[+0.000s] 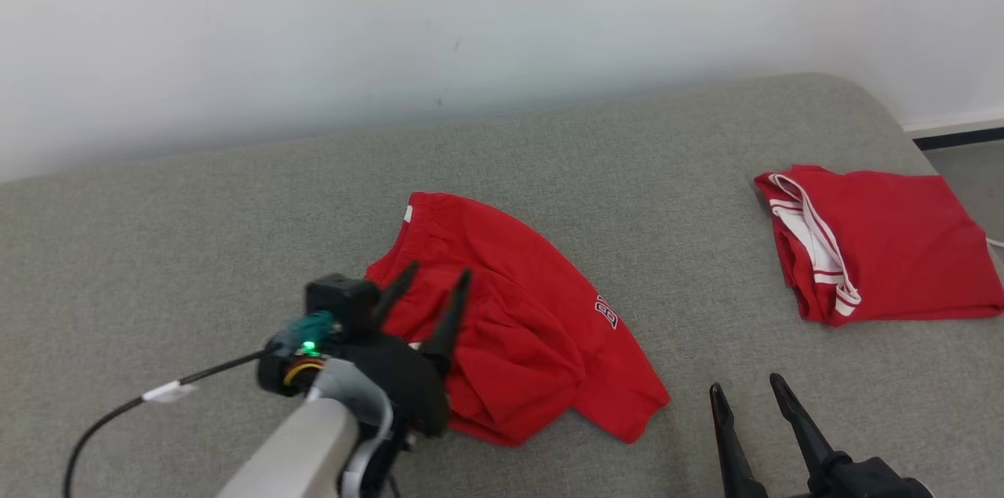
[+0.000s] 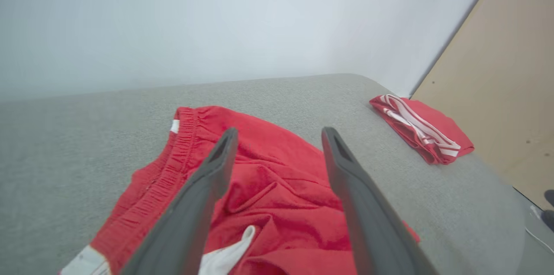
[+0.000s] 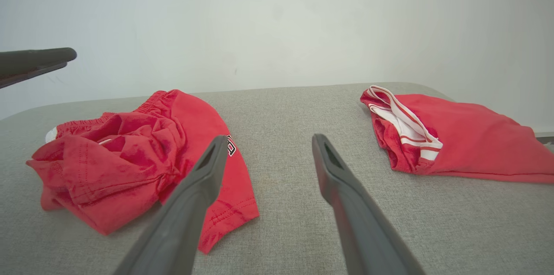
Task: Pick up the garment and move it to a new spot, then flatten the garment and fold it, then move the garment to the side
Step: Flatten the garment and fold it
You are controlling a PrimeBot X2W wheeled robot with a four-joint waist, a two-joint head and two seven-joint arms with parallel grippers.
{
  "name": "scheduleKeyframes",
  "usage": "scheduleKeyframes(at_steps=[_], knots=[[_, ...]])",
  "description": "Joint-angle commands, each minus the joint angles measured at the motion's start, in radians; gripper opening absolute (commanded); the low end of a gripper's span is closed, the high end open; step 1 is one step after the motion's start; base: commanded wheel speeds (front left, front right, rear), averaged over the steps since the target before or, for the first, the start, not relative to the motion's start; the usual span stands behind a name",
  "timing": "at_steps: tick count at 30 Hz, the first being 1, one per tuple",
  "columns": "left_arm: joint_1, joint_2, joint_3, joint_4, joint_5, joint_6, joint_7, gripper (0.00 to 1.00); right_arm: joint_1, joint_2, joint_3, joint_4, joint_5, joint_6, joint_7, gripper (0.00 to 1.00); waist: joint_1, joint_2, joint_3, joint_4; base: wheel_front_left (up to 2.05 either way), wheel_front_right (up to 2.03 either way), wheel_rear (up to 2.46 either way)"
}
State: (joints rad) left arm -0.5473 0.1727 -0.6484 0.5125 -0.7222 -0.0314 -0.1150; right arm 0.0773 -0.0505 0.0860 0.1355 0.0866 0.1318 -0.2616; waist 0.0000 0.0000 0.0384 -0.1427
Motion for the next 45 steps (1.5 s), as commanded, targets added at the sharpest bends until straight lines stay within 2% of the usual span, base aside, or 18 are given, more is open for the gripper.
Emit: scheduleKeyframes(at_steps=[1,5,9,12,17,27,32,33,34,35,39,45], knots=[[-0.007,0.004,0.003,0.001,0.007,0.004,-0.006,1.0,0.004,0.0,0.002,-0.001,0.006,-0.003,-0.004,1.0,0.0,0.0,-0.002,0.001,0.0,0.0,0.0],[-0.007,0.073,0.017,0.052,0.028,0.052,0.033,1.0,0.004,0.001,0.008,0.003,0.006,-0.003,-0.004,1.0,0.0,0.0,-0.005,-0.002,0.0,0.0,0.0],[-0.023,0.109,0.014,0.126,0.032,0.081,0.085,1.0,-0.011,0.0,0.023,0.007,0.006,-0.003,-0.004,1.0,0.0,0.0,-0.001,-0.02,0.0,0.0,0.0],[-0.036,0.119,0.007,0.175,0.033,0.085,0.124,1.0,-0.016,0.001,0.032,0.009,0.005,-0.003,-0.004,1.0,0.0,0.0,0.005,-0.036,0.0,0.0,0.0],[-0.063,0.135,-0.01,0.223,0.045,0.069,0.152,1.0,-0.021,0.001,0.032,0.007,0.0,-0.003,-0.004,1.0,0.0,0.0,0.018,-0.057,0.0,0.0,0.0],[-0.107,0.165,-0.075,0.277,0.056,-0.044,0.23,1.0,-0.023,0.0,0.031,0.003,-0.008,-0.003,-0.004,1.0,0.0,0.0,0.029,-0.066,0.0,0.0,0.0],[-0.134,0.179,-0.119,0.296,0.048,-0.083,0.308,1.0,-0.03,0.0,0.037,-0.001,-0.005,-0.003,-0.001,1.0,0.0,0.0,0.037,-0.069,0.0,0.0,0.0],[-0.138,0.18,-0.124,0.296,0.039,-0.086,0.323,0.73,-0.032,0.0,0.038,-0.001,-0.004,-0.003,-0.001,1.0,0.0,0.0,0.039,-0.069,0.0,0.0,0.0],[-0.142,0.181,-0.131,0.292,0.032,-0.092,0.336,0.33,-0.032,0.0,0.037,-0.002,-0.004,-0.003,-0.001,1.0,0.0,0.0,0.04,-0.069,0.0,0.0,0.0],[-0.144,0.181,-0.137,0.288,0.021,-0.092,0.347,0.0,-0.031,0.0,0.035,-0.001,-0.003,-0.003,-0.001,1.0,0.0,0.0,0.041,-0.068,0.0,0.0,0.0],[-0.145,0.184,-0.165,0.27,-0.004,-0.1,0.385,0.0,-0.03,0.0,0.03,0.001,0.0,-0.003,-0.002,1.0,0.0,0.0,0.043,-0.065,0.0,0.0,0.0],[-0.154,0.187,-0.183,0.245,-0.028,-0.099,0.37,0.0,-0.035,0.0,0.029,0.002,0.005,-0.003,-0.002,1.0,0.0,0.0,0.042,-0.059,0.0,0.0,0.0]])
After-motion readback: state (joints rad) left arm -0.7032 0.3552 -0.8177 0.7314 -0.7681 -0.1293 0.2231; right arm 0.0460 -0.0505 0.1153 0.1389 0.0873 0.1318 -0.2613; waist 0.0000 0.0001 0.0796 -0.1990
